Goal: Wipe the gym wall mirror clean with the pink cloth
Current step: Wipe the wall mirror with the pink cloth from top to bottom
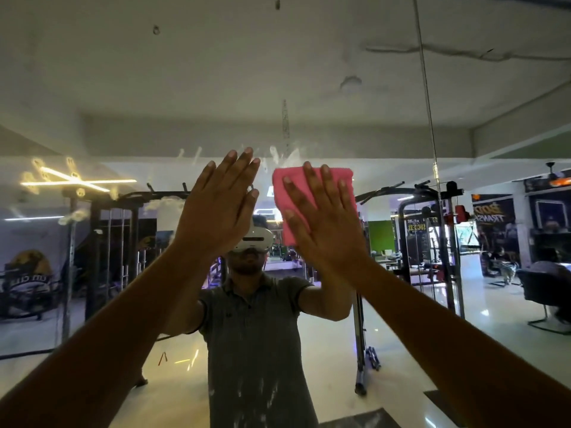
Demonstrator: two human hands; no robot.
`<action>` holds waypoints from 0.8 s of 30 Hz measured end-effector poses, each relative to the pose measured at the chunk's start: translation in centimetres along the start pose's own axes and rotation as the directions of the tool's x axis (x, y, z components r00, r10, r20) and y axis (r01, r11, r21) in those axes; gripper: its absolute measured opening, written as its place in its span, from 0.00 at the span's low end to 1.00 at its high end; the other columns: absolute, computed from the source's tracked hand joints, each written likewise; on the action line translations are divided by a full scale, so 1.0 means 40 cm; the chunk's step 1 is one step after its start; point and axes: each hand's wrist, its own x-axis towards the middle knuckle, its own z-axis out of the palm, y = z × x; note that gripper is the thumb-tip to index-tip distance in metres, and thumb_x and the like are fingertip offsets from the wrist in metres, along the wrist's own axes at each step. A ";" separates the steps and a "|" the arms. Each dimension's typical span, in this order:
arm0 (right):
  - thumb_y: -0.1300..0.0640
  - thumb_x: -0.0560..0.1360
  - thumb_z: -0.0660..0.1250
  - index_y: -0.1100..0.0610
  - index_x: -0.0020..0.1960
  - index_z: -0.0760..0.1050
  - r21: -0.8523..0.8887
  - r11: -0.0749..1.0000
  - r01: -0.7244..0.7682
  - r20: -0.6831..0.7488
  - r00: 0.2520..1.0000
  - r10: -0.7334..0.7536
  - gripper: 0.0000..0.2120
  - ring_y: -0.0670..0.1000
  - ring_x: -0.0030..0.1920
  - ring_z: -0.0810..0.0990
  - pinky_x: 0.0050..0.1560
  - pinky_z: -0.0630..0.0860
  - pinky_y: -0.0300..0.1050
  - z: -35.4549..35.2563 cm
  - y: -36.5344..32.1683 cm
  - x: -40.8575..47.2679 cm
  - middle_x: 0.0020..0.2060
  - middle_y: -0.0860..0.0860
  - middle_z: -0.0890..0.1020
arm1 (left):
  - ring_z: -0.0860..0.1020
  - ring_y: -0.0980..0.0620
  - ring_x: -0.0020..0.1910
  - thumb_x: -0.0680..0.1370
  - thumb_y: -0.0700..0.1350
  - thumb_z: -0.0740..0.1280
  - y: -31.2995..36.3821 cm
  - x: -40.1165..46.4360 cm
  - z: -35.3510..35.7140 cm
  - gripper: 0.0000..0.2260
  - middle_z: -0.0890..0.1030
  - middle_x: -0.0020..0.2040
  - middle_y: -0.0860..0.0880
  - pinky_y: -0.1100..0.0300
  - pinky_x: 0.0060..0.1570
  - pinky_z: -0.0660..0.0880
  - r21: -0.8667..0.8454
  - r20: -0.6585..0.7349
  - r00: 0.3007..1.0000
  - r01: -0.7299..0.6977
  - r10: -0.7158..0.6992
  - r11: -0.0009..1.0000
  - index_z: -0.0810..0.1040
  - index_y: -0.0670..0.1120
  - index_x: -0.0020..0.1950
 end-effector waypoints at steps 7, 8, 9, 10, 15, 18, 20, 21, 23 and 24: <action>0.37 0.89 0.42 0.46 0.90 0.46 0.014 0.990 -0.141 -0.038 0.989 0.142 0.32 0.64 0.88 0.42 0.87 0.43 0.70 -0.015 -0.042 0.085 0.89 0.57 0.44 | 0.52 0.49 0.88 0.91 0.53 0.54 -0.003 -0.002 0.005 0.26 0.57 0.88 0.48 0.45 0.87 0.48 -0.010 -0.014 1.000 -0.011 0.011 1.000 0.58 0.49 0.88; 0.37 0.89 0.44 0.46 0.90 0.47 0.008 0.998 -0.063 -0.024 0.998 0.063 0.32 0.63 0.89 0.41 0.87 0.41 0.69 -0.008 -0.045 0.048 0.89 0.56 0.44 | 0.52 0.49 0.88 0.91 0.53 0.53 -0.005 0.000 0.005 0.26 0.56 0.88 0.48 0.46 0.87 0.48 -0.007 -0.013 1.000 -0.016 0.016 1.000 0.58 0.48 0.88; 0.37 0.89 0.45 0.47 0.90 0.48 0.014 1.000 -0.004 -0.001 1.000 0.004 0.32 0.62 0.89 0.41 0.87 0.40 0.68 -0.003 -0.030 0.011 0.89 0.56 0.44 | 0.51 0.49 0.88 0.91 0.54 0.52 -0.007 0.001 0.006 0.26 0.56 0.88 0.48 0.46 0.87 0.47 -0.004 -0.014 1.000 -0.024 0.024 1.000 0.57 0.48 0.88; 0.36 0.89 0.46 0.47 0.90 0.48 0.012 1.000 0.016 0.011 1.000 -0.016 0.33 0.62 0.89 0.41 0.87 0.40 0.68 -0.001 -0.002 -0.009 0.89 0.56 0.44 | 0.51 0.49 0.88 0.91 0.54 0.52 -0.010 0.001 0.007 0.26 0.56 0.89 0.49 0.47 0.86 0.46 0.002 -0.014 0.999 -0.030 0.030 1.000 0.57 0.48 0.88; 0.36 0.88 0.42 0.46 0.90 0.45 0.056 0.947 -0.317 -0.033 0.947 0.319 0.33 0.65 0.88 0.41 0.87 0.42 0.70 -0.030 -0.018 0.118 0.89 0.58 0.45 | 0.48 0.51 0.88 0.91 0.53 0.52 -0.006 0.001 0.025 0.26 0.54 0.89 0.50 0.50 0.86 0.42 0.015 -0.032 0.999 -0.004 0.005 1.000 0.56 0.49 0.89; 0.37 0.89 0.43 0.46 0.90 0.47 0.046 0.985 -0.167 -0.045 0.985 0.169 0.32 0.64 0.88 0.41 0.87 0.41 0.69 -0.006 -0.073 0.076 0.89 0.58 0.45 | 0.49 0.50 0.88 0.90 0.53 0.52 -0.006 0.004 0.028 0.26 0.55 0.89 0.49 0.49 0.86 0.42 0.009 -0.037 0.999 0.000 0.000 1.000 0.57 0.49 0.89; 0.36 0.89 0.45 0.46 0.90 0.49 0.041 0.997 -0.061 -0.024 0.998 0.062 0.32 0.63 0.89 0.42 0.87 0.41 0.69 0.003 -0.019 0.037 0.89 0.56 0.46 | 0.48 0.51 0.88 0.90 0.55 0.51 -0.013 0.003 0.028 0.26 0.54 0.89 0.49 0.49 0.86 0.42 0.015 -0.023 1.000 -0.005 0.005 1.000 0.55 0.50 0.89; 0.36 0.89 0.45 0.46 0.90 0.49 0.034 0.996 -0.080 -0.023 0.996 0.081 0.32 0.63 0.89 0.42 0.87 0.41 0.70 -0.003 0.017 0.050 0.89 0.56 0.46 | 0.47 0.51 0.88 0.91 0.55 0.50 -0.017 0.002 0.028 0.26 0.53 0.89 0.50 0.50 0.86 0.42 0.018 -0.020 1.000 -0.006 0.006 1.000 0.54 0.50 0.89; 0.35 0.88 0.43 0.45 0.90 0.47 0.041 0.972 -0.231 -0.051 0.971 0.233 0.33 0.64 0.88 0.43 0.87 0.42 0.70 -0.028 0.056 0.126 0.89 0.56 0.46 | 0.48 0.51 0.88 0.90 0.56 0.50 -0.018 0.002 0.028 0.27 0.53 0.89 0.50 0.48 0.86 0.44 0.021 -0.020 1.000 -0.015 0.015 1.000 0.55 0.50 0.89; 0.35 0.87 0.41 0.45 0.90 0.45 0.055 0.952 -0.302 -0.047 0.951 0.305 0.33 0.64 0.88 0.42 0.87 0.42 0.70 -0.042 0.048 0.166 0.89 0.56 0.45 | 0.48 0.51 0.88 0.90 0.56 0.49 -0.015 0.002 0.028 0.27 0.53 0.89 0.50 0.48 0.87 0.45 0.021 -0.019 1.000 -0.015 0.015 1.000 0.55 0.50 0.89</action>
